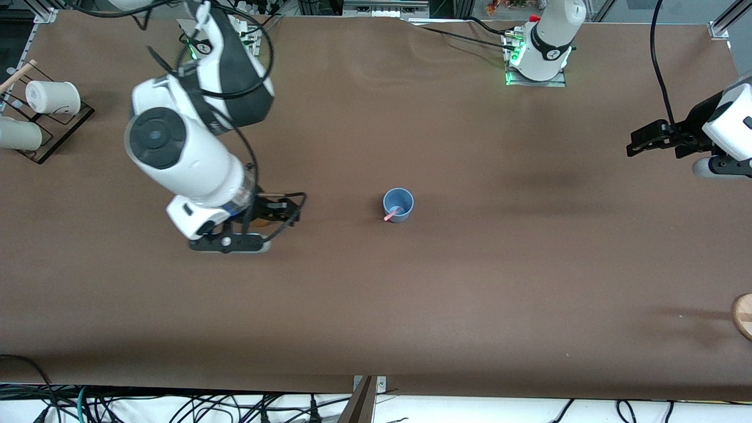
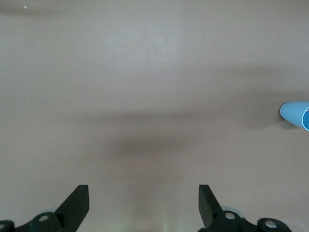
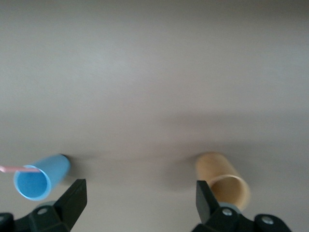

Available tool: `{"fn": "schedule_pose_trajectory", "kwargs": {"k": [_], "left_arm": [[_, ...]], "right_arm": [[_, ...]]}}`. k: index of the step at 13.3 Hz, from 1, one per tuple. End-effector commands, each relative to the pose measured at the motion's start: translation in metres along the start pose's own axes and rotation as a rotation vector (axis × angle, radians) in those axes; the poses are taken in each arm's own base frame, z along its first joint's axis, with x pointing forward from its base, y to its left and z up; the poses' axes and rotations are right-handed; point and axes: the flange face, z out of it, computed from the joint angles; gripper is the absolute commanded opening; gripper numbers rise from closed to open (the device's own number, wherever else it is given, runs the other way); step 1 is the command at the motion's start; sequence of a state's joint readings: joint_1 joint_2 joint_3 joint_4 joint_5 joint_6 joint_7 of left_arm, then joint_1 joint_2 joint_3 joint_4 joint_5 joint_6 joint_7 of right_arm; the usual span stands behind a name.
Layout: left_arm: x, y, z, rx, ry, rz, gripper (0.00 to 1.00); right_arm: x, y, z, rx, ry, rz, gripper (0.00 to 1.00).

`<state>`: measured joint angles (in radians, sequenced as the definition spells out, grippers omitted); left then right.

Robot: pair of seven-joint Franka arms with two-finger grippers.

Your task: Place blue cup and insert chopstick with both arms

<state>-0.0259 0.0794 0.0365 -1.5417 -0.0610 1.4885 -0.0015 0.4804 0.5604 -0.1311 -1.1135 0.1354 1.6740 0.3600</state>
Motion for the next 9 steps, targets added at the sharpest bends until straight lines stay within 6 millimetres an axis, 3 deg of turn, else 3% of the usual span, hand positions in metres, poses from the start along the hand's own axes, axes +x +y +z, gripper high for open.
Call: {"fn": "schedule_pose_trajectory", "kwargs": {"k": [1, 2, 4, 7, 9], "left_arm": [[0.001, -0.002, 0.001, 0.019, 0.005, 0.021, 1.00], [0.001, -0.003, 0.001, 0.018, 0.004, 0.020, 1.00], [0.001, -0.002, 0.001, 0.019, 0.005, 0.017, 1.00], [0.001, 0.000, 0.002, 0.018, 0.004, 0.014, 1.00], [0.001, 0.001, 0.002, 0.017, 0.003, 0.015, 1.00]], "right_arm": [[-0.037, 0.075, -0.034, 0.032, -0.055, -0.045, 1.00], [-0.050, 0.112, -0.044, 0.044, -0.063, -0.071, 1.00], [-0.077, 0.152, -0.058, 0.051, -0.064, -0.078, 1.00], [-0.119, 0.177, -0.081, 0.000, -0.037, -0.099, 1.00], [-0.123, 0.176, -0.090, -0.005, -0.039, -0.110, 1.00]]}}
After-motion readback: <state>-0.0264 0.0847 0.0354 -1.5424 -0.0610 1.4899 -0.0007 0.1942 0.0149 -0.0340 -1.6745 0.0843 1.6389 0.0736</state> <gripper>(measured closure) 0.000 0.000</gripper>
